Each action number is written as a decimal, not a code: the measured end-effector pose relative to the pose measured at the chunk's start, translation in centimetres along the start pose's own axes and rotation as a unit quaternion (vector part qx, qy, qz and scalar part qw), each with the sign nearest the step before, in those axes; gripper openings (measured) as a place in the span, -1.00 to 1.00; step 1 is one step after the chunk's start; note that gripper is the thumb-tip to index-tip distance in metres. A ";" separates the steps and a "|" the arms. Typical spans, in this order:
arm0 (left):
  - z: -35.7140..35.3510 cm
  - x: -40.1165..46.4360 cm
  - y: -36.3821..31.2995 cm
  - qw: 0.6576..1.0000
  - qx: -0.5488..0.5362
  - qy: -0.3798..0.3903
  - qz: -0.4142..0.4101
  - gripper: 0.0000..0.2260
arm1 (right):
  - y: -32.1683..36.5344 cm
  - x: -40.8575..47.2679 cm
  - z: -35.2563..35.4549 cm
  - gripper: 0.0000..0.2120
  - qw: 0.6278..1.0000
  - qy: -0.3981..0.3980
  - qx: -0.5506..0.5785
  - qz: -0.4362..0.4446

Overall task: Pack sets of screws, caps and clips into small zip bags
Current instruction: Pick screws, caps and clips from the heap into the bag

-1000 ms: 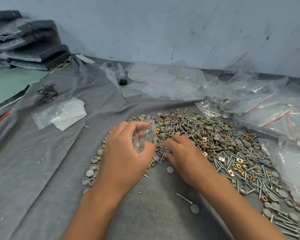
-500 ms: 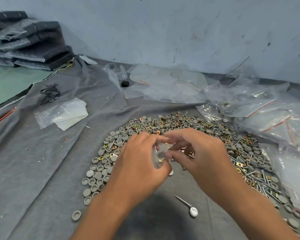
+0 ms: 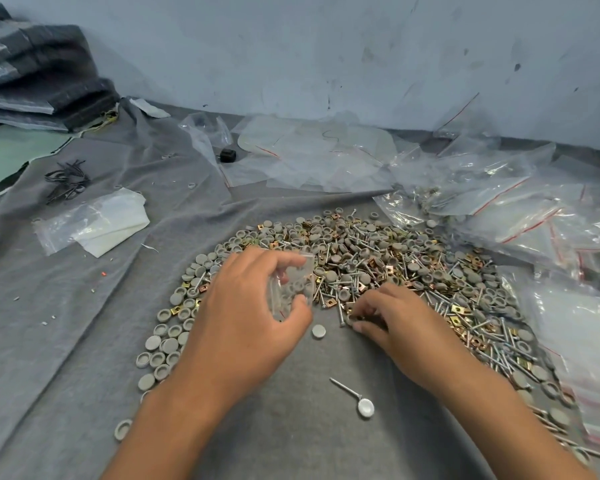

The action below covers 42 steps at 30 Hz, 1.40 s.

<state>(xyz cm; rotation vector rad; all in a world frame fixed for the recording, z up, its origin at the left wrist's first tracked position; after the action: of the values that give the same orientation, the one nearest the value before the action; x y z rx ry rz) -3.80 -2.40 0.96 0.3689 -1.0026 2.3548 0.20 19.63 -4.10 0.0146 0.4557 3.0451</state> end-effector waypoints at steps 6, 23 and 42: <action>-0.2 0.0 -0.1 1.000 0.006 0.003 0.001 -0.64 | 0.2 0.1 -0.3 -0.93 0.996 -0.030 0.084 0.002; -0.3 -0.2 -0.3 1.000 0.014 0.021 -0.006 -0.68 | 1.6 0.9 -0.6 -0.86 0.990 -0.143 0.004 -0.008; -0.7 -0.4 -1.3 0.998 0.007 0.047 -0.031 -0.66 | 6.5 -2.6 4.8 -0.81 0.942 -0.229 0.198 0.142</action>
<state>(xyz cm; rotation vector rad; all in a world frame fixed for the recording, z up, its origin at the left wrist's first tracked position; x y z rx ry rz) -2.72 -1.28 1.01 0.2881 -0.9184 2.3012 2.46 14.63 2.43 0.8543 1.0815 2.9954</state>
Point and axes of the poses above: each hand's wrist, its own x-axis towards the middle knuckle, its own z-axis out of the back of the hand, y = z × x, the point moved 3 cm from there along x, towards the middle knuckle, and after that the axes turned 2 degrees about -z, right-handed, at the moved point
